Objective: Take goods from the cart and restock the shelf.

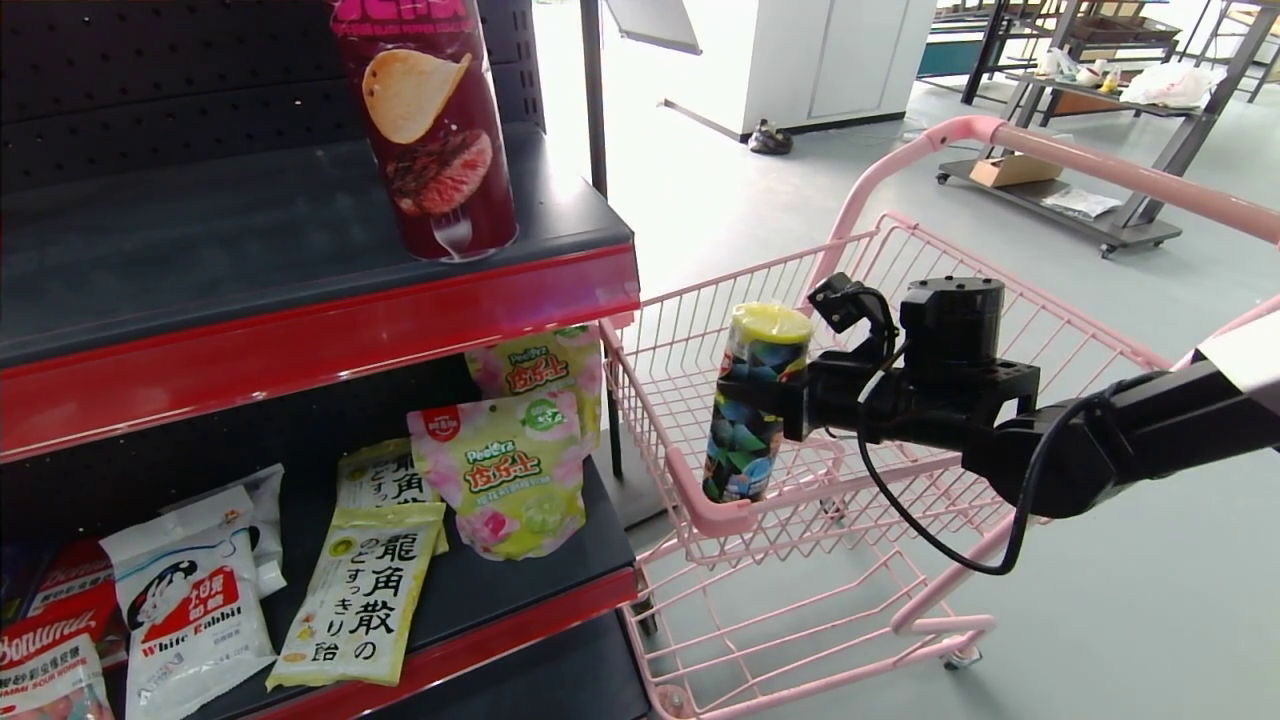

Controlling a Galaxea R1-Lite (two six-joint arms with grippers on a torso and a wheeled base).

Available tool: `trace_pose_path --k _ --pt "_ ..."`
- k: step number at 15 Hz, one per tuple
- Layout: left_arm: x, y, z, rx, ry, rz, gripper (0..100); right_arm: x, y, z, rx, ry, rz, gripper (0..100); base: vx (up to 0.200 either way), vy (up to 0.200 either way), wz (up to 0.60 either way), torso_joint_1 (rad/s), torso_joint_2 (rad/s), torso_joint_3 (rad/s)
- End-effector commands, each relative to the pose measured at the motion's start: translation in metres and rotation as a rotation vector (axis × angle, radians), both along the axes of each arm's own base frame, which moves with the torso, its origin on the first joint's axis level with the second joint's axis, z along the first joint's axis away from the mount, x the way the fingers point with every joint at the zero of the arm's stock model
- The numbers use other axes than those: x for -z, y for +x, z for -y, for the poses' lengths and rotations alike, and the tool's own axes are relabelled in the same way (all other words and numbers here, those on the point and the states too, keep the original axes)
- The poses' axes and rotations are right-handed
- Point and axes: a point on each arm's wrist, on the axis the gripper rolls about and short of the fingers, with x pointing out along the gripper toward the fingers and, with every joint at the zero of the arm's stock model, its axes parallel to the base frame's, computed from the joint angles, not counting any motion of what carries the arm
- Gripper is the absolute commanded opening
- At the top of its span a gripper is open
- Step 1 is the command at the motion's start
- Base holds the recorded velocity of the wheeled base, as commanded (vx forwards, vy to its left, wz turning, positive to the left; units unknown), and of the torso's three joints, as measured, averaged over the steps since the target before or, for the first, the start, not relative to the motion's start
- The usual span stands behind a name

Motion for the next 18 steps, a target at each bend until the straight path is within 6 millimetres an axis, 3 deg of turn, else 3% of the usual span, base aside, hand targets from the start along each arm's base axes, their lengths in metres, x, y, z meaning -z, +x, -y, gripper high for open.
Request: trace_pose_path --k 1,4,5,7,8,9,12,13,15,18 --pt "0.0 0.0 0.0 0.0 0.0 -0.001 100 -0.032 -0.012 0.007 0.043 0.029 0.066 0 0.0 0.0 0.0 0.0 0.0 0.0" --pt "0.0 0.0 0.0 0.0 0.0 -0.001 100 -0.088 -0.043 0.025 0.078 0.073 0.157 0 0.0 0.0 0.0 0.0 0.0 0.0" --pt "0.0 0.0 0.0 0.0 0.0 -0.001 100 -0.097 -0.051 0.03 0.086 0.074 0.162 0 0.0 0.0 0.0 0.0 0.0 0.0" --pt "0.0 0.0 0.0 0.0 0.0 -0.001 100 -0.134 -0.094 0.047 0.101 0.083 0.19 0 0.0 0.0 0.0 0.0 0.0 0.0" --pt "0.0 0.0 0.0 0.0 0.0 -0.001 100 -0.136 -0.097 0.049 0.107 0.083 0.191 0 0.0 0.0 0.0 0.0 0.0 0.0" --pt "0.0 0.0 0.0 0.0 0.0 -0.001 100 -0.145 -0.127 0.057 0.169 0.061 0.17 0 0.0 0.0 0.0 0.0 0.0 0.0" --pt "0.0 0.0 0.0 0.0 0.0 -0.001 100 -0.134 -0.18 0.058 0.118 0.021 0.097 0 0.0 0.0 0.0 0.0 0.0 0.0" --pt "0.0 0.0 0.0 0.0 0.0 -0.001 100 -0.127 -0.188 0.053 0.085 0.017 0.078 0 0.0 0.0 0.0 0.0 0.0 0.0" --pt "0.0 0.0 0.0 0.001 0.004 -0.001 100 -0.108 -0.194 0.053 0.091 0.007 0.043 0 0.0 0.0 0.0 0.0 0.0 0.0" --pt "0.0 0.0 0.0 0.001 0.007 -0.001 100 -0.106 -0.193 0.052 0.085 0.002 0.044 0 0.0 0.0 0.0 0.0 0.0 0.0"
